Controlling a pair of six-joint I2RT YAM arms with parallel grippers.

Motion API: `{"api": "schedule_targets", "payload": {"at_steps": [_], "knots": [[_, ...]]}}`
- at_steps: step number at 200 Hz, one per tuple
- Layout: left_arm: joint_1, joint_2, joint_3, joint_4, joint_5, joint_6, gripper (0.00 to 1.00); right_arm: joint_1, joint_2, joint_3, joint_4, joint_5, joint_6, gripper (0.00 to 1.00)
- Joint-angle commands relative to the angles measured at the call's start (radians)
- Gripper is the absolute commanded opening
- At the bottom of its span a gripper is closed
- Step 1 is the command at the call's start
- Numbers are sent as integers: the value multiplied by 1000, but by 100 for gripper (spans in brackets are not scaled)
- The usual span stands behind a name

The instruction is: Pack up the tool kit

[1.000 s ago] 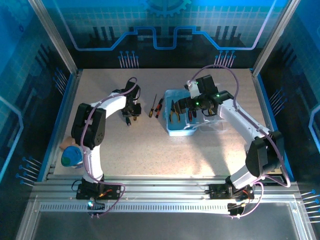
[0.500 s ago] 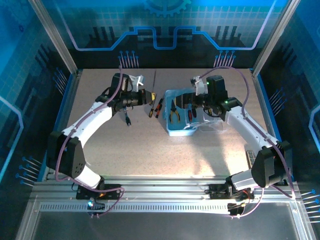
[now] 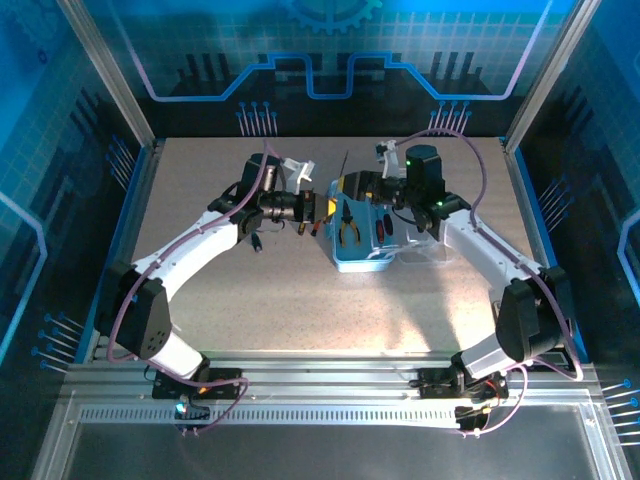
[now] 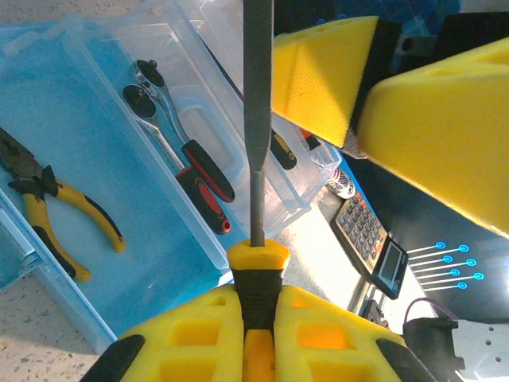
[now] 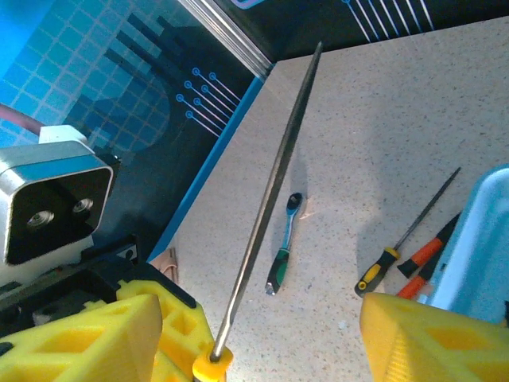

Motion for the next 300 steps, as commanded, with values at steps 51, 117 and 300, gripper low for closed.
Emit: {"api": "schedule_targets", "payload": {"at_steps": [51,117,300], "knots": [[-18,13,41,-16,21,34,0,55,81,57,65,-17,58,49],[-17,30,76,-87,-37,81,30,50,74,71,4,-3,29,5],[104,182,159,-483,-606,183,99,-181,87,287,-793,637,-503,0]]}}
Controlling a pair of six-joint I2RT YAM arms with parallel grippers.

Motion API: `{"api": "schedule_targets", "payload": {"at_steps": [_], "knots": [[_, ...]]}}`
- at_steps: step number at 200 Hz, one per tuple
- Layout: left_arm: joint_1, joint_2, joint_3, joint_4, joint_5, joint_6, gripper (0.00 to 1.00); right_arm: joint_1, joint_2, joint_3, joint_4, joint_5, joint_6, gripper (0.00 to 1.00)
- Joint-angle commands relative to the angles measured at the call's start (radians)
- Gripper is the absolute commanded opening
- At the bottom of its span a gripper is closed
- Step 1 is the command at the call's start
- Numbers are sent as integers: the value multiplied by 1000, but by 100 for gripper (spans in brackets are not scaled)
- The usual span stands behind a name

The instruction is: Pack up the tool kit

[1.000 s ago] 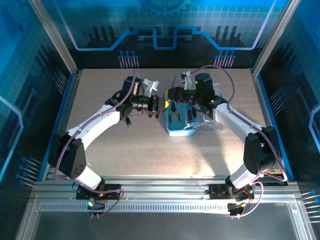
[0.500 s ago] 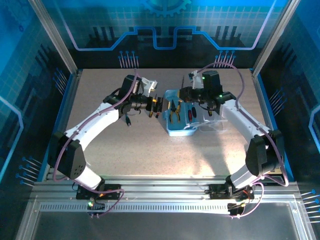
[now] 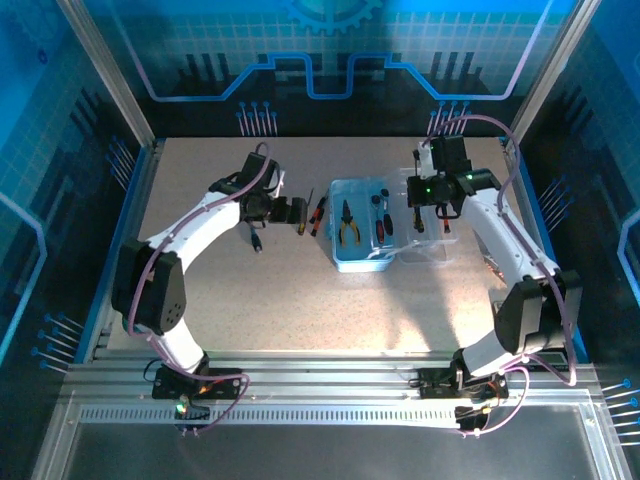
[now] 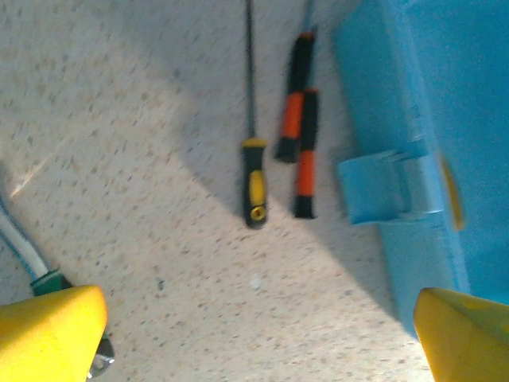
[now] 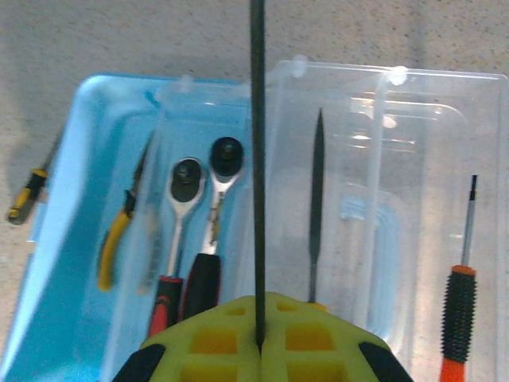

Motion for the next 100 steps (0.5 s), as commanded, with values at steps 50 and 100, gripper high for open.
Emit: {"api": "schedule_targets", "payload": {"at_steps": [50,100], "knots": [[-2,47,46,-64,-95,5,99,-12,133,83,-67,17,-49,0],[-2,66,47,-61,-92,8,99,0,182,75,-49,-27,-44,9]]}}
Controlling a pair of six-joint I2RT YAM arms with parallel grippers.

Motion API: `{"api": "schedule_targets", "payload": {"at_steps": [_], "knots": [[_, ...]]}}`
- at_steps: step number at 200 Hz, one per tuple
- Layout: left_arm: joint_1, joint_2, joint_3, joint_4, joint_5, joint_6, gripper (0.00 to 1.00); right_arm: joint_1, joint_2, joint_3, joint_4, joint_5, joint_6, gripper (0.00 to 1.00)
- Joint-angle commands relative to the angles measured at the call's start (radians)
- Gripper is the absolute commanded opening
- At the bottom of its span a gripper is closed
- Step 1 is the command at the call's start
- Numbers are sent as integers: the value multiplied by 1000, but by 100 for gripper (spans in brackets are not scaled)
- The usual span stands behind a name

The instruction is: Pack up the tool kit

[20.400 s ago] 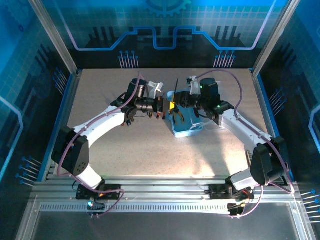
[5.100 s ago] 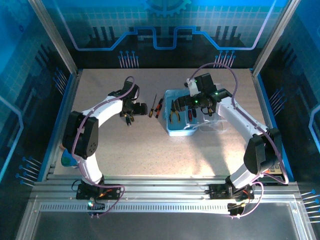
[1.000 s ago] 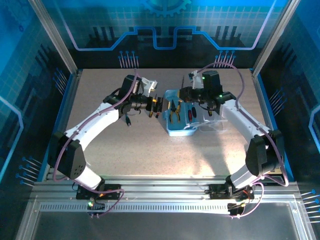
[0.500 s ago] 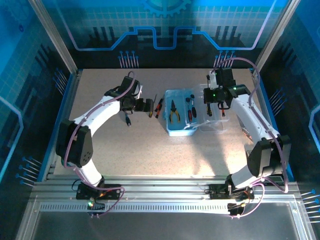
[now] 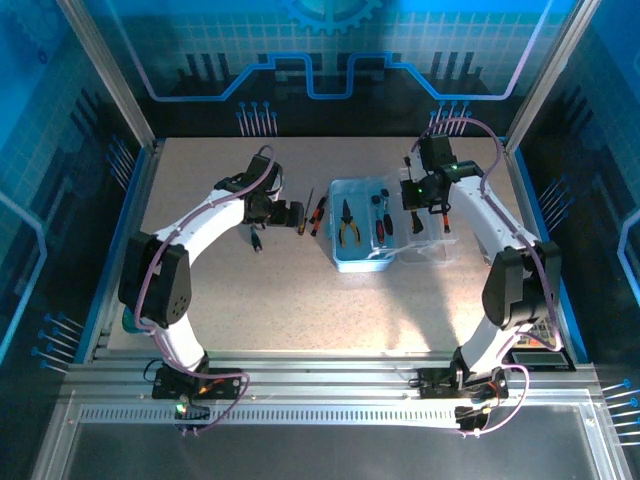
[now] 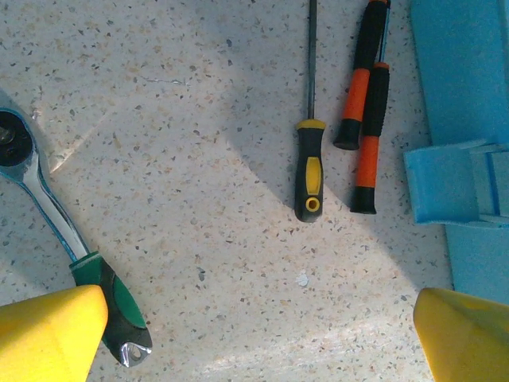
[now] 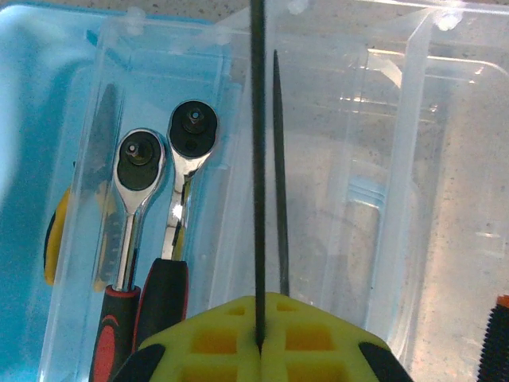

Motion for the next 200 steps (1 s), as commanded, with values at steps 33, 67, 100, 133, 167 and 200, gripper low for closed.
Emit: {"api": "schedule_targets", "payload": {"at_steps": [33,67,100,133,167,200], "knots": [[-2,29,32,-25,-16,11,99,5,42,15,-3,-31,-15,19],[-2,39,33,-22,-12,10,99,9,33,10,3,-32,-23,26],[-2,41,32,-21,-11,10,100,9,16,2,2,-23,-25,34],[-2,60,36,-19,-12,14,99,9,-30,2,-1,-24,-28,43],[-3,111,58,-17,-13,16,99,12,-110,-14,4,-56,-32,83],[-9,167,87,-10,-4,17,97,20,-197,-72,41,-91,-36,100]]}}
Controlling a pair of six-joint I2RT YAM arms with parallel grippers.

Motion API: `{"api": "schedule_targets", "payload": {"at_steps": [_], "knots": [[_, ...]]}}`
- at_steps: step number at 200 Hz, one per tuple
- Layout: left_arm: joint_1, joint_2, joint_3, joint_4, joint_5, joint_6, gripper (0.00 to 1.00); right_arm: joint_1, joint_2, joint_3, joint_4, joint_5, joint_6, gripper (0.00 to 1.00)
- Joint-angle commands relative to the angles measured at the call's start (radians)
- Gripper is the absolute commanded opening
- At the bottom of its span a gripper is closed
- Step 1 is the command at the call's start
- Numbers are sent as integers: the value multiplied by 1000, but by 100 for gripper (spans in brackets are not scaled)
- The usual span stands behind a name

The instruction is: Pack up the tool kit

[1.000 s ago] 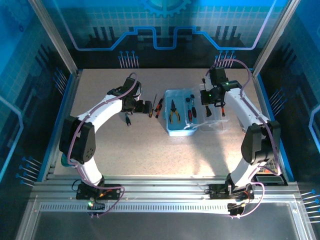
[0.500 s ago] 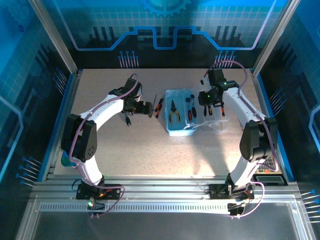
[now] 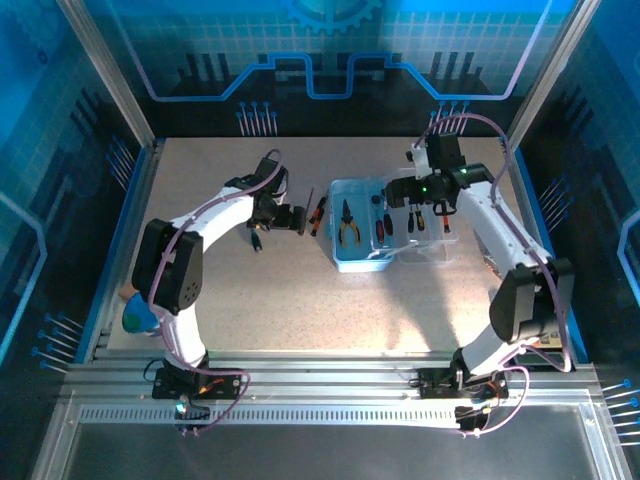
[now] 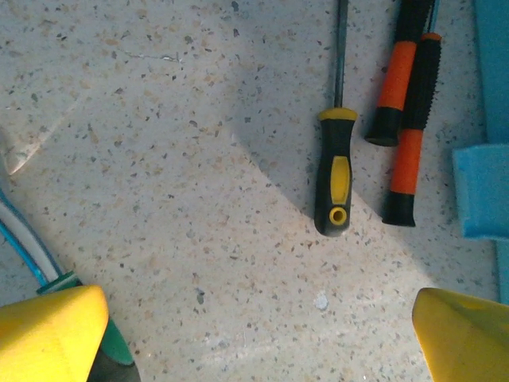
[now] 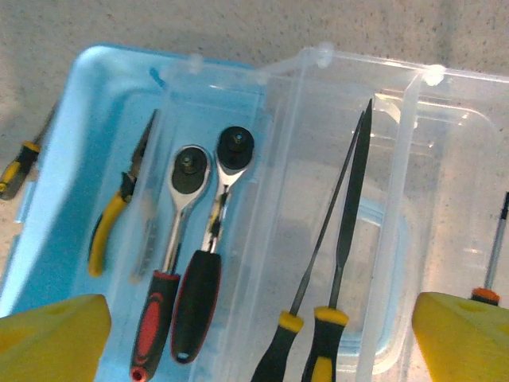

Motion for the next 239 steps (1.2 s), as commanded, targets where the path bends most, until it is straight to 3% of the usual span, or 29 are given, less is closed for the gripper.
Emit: {"api": "schedule_targets", "payload": {"at_steps": [1,109,177,239], "knots": [[-9,47,47,-9,-3,16,97,16,-70,-41,19,-47,-4,100],[-61,173,168,-4,12,30,75,22,-128,-112,45,-63,0,100],[-121,191,171,3,44,15,45,22,-125,-120,55,-68,2,100],[-139,249,216,-1,46,-1,38,22,-125,-118,58,-70,1,100]]}}
